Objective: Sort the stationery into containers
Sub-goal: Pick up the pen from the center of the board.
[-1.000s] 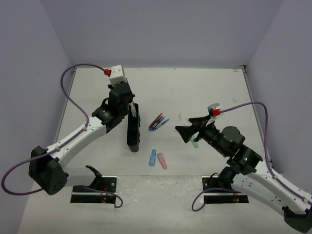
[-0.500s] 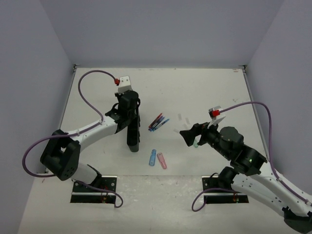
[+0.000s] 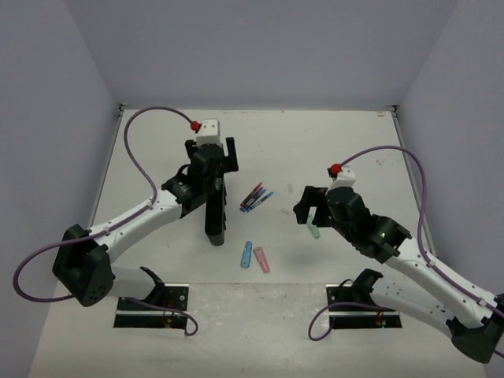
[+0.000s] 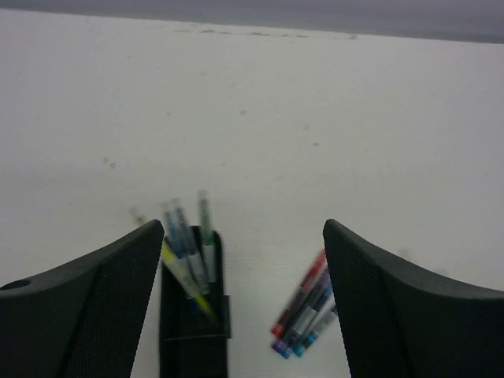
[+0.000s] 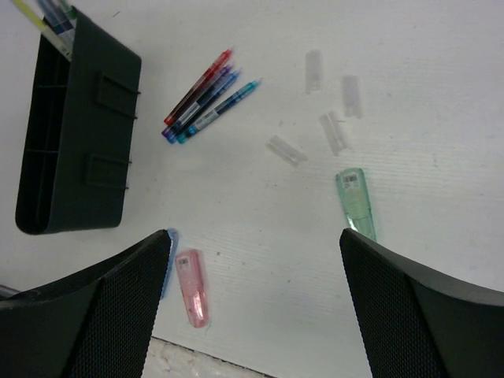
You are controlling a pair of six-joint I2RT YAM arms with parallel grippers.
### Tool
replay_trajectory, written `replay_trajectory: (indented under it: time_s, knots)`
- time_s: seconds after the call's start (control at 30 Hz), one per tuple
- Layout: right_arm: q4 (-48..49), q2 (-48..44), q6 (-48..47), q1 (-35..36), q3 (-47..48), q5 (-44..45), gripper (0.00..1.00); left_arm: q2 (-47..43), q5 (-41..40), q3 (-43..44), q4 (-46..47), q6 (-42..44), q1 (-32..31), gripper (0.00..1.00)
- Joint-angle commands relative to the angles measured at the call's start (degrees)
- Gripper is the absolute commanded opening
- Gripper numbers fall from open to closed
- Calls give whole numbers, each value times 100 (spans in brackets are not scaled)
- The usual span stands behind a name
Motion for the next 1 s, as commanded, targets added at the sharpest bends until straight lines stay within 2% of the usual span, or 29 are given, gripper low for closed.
replay_trajectory:
  time_s: [0.0,0.07,0.1,0.13,0.2,0.3,0.4,0.63,0.97]
  knots:
    - [-750,-192,479,-283,564,149,81,196,1263,1235,-1604,661,-930,76]
    - [-969,-280,479,-289,617,127,78,552,1749,1511,-1917,753,-1114,65]
    - [-1110,-344,478,-289,701,115,72,802,2107,1577,-2234,859,-1171,58]
    - [-1275,-460,472,-289,757,72,69,1198,2687,1608,-2376,1036,-1214,54]
    - [-1359,-649,414,-289,806,1,57,1813,3211,1646,-2553,1186,-1221,50]
    - [-1355,-758,320,-289,795,-147,56,2409,3255,1720,-2622,1405,-1245,48]
    - [-1333,-630,162,-289,724,-278,57,2839,3190,1901,-2577,1658,-1238,40]
    - [-1032,-330,40,-289,388,-606,57,3364,3030,2385,-2751,1900,-1234,39]
    - [-902,-308,-52,-285,278,-603,56,3728,2814,2865,-3026,2072,-1101,39]
